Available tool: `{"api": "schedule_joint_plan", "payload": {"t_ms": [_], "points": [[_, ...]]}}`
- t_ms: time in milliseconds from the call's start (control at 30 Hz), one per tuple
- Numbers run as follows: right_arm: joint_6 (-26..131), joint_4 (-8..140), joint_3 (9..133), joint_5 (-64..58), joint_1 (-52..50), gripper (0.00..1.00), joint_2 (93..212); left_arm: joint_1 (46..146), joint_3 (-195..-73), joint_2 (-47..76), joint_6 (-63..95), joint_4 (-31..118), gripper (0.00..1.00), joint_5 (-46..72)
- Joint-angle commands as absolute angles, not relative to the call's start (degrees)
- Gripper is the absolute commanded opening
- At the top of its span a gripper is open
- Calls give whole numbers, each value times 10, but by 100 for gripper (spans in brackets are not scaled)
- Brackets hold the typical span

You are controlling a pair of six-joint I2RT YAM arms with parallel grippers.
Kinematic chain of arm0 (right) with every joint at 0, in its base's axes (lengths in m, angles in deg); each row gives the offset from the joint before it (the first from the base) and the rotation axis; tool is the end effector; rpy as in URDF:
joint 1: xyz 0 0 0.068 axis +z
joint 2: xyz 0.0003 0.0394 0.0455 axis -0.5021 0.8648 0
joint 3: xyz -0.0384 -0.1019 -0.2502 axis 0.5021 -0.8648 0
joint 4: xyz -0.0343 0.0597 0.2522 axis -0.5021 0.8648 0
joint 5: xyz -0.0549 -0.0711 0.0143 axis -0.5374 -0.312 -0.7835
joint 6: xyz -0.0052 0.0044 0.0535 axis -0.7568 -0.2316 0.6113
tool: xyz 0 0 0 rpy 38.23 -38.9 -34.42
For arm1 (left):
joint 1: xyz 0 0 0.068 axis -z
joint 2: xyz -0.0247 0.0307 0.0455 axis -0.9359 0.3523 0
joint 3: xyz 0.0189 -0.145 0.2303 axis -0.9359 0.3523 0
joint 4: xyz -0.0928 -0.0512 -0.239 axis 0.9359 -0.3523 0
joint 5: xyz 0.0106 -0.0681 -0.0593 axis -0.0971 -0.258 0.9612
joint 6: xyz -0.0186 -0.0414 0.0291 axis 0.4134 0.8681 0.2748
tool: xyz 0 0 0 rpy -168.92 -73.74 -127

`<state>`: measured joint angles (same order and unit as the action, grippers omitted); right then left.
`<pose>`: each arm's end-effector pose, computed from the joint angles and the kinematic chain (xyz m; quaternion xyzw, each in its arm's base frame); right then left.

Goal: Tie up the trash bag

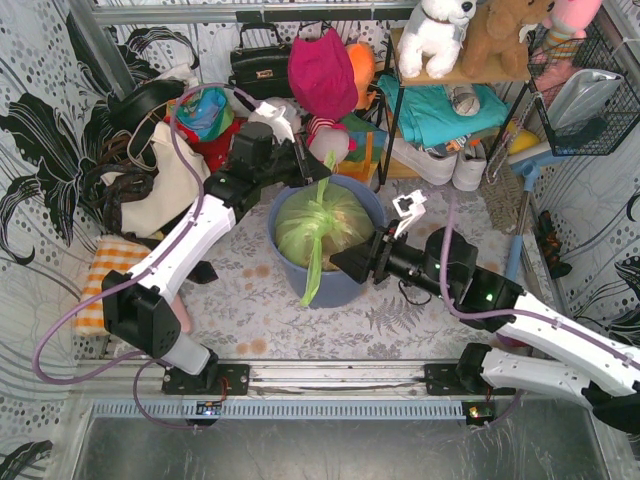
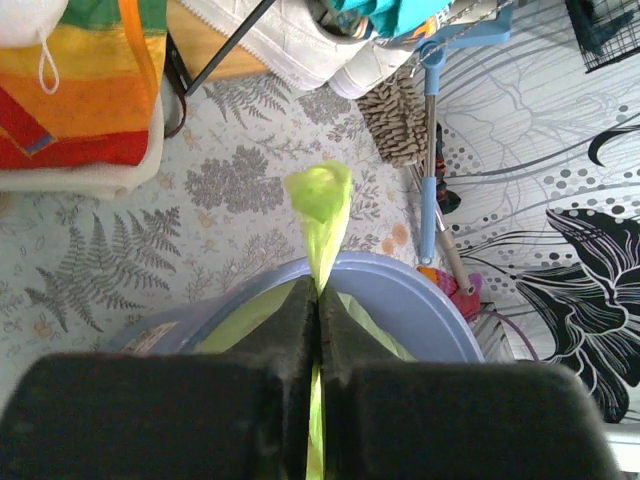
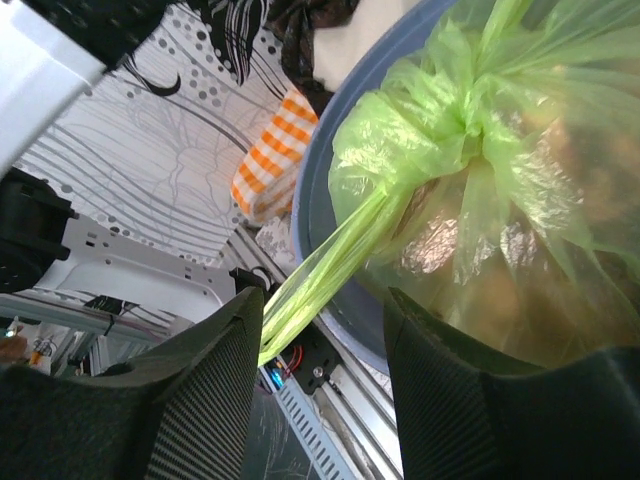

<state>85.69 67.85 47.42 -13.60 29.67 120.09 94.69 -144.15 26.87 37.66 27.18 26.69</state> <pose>0.1004 0.1687 0.3888 -0.1000 0.6934 0.5333 0.4741 0.3190 -0.1657 0.3794 0.0555 0.8074 -0.4126 0.4180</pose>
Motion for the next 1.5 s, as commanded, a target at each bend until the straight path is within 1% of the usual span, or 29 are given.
{"api": "schedule_joint_plan", "payload": {"t_ms": [0,67,400,667,733,767,867,933,1000,1033,1133,1267,1367,1467], "points": [[890,698,510,-112,299,52,1235,945,-1468,270,380,311,4,286],[908,706,518,-107,300,52,1251,945,-1465,264,380,313,0,286],[933,710,558,-108,299,51,1335,945,-1441,226,392,333,0,290],[923,746,599,-120,299,46,1390,945,-1434,216,397,341,0,291],[920,750,605,-122,299,42,1398,945,-1433,215,398,344,0,293],[919,748,606,-124,299,38,1400,945,-1432,215,398,345,0,293],[918,742,606,-131,299,29,1400,945,-1431,214,398,346,0,293],[915,741,608,-140,298,18,1400,945,-1428,211,398,349,0,294],[909,736,608,-146,298,2,1394,945,-1426,208,397,351,0,293],[903,729,608,-145,297,0,1391,945,-1425,206,395,352,0,290],[881,702,611,-134,298,0,1370,944,-1439,206,380,347,0,271],[847,662,627,-107,298,0,1341,943,-1498,223,355,317,0,241],[827,658,658,-82,298,0,1331,943,-1543,238,345,297,0,230],[826,667,663,-69,297,0,1324,942,-1558,252,342,294,0,231]]}}
